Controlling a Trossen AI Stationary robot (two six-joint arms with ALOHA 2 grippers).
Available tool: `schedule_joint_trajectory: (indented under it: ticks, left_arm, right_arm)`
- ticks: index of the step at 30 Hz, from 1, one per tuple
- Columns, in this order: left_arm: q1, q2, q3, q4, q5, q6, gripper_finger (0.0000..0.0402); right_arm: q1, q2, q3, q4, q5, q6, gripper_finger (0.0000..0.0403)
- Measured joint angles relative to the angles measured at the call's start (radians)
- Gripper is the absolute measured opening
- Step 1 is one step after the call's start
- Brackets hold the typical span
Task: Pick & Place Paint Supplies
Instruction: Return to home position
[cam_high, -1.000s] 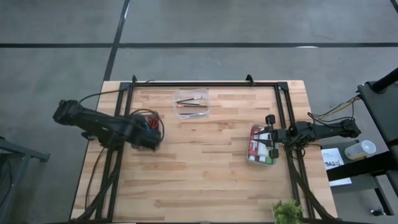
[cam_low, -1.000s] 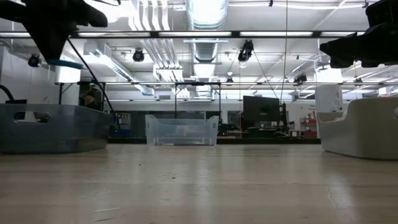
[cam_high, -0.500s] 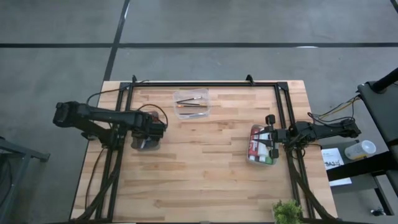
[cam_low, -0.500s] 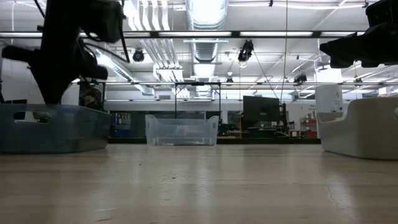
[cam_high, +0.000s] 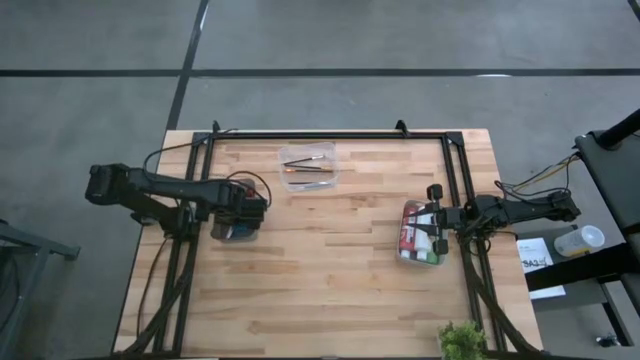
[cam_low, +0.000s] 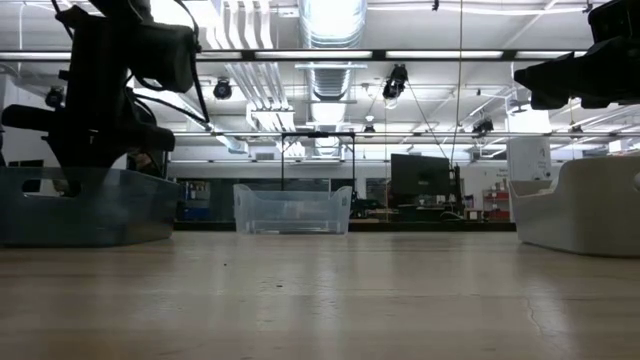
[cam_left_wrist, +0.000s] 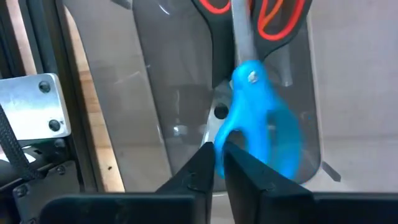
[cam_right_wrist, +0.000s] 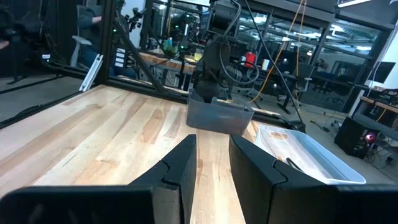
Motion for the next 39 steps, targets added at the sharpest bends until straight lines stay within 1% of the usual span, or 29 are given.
schedule_joint_trajectory:
  ticks: [8,13,16,21,23,26,28,29,32,34,36,38,39]
  left_arm:
    - [0.0,0.0,0.0,0.016,0.0,-0.008,0.01]
    - [0.0,0.0,0.0,0.033,0.017,-0.008,0.013]
    - [0.0,-0.002,0.002,0.033,0.026,-0.007,0.0142]
    - [-0.004,-0.028,0.051,0.027,0.014,0.054,0.0144]
    - [-0.018,-0.043,0.082,0.031,-0.012,0.077,0.0145]
    - [-0.06,-0.072,0.134,0.034,-0.085,0.098,0.0145]
    - [-0.1,-0.091,0.17,0.041,-0.158,0.1,0.0145]
    - [-0.123,-0.102,0.185,0.064,-0.212,0.112,0.0145]
    - [-0.206,-0.135,0.2,0.21,-0.432,0.217,0.0145]
    - [-0.249,-0.152,0.191,0.346,-0.548,0.348,0.0145]
    - [-0.269,-0.165,0.175,0.506,-0.586,0.541,0.0144]
    - [-0.28,-0.165,0.153,0.674,-0.577,0.747,0.0141]
    - [-0.281,-0.163,0.138,0.759,-0.555,0.84,0.0137]
  right_arm:
    - [0.0,0.0,0.0,0.0,0.0,0.0,0.0091]
    - [0.0,0.0,0.0,0.0,0.0,0.0,0.0091]
    - [0.0,0.0,0.0,0.0,0.0,0.0,0.0091]
    - [0.0,0.0,0.0,0.0,0.0,0.0,0.0091]
    - [0.0,0.0,0.0,0.0,0.0,0.0,0.0091]
    - [0.0,0.0,0.0,0.0,0.0,0.0,0.0091]
    - [0.0,0.0,0.0,0.0,0.0,0.0,0.0091]
    - [0.0,0.0,0.0,0.0,0.0,0.0,0.0091]
    - [0.0,0.0,0.0,0.0,0.0,0.0,0.0091]
    - [0.0,0.0,0.0,0.0,0.0,0.0,0.0091]
    - [0.0,0.0,0.0,0.0,0.0,0.0,0.0091]
    - [0.0,0.0,0.0,0.0,0.0,0.0,0.0091]
    - [0.0,0.0,0.0,0.0,0.0,0.0,0.0091]
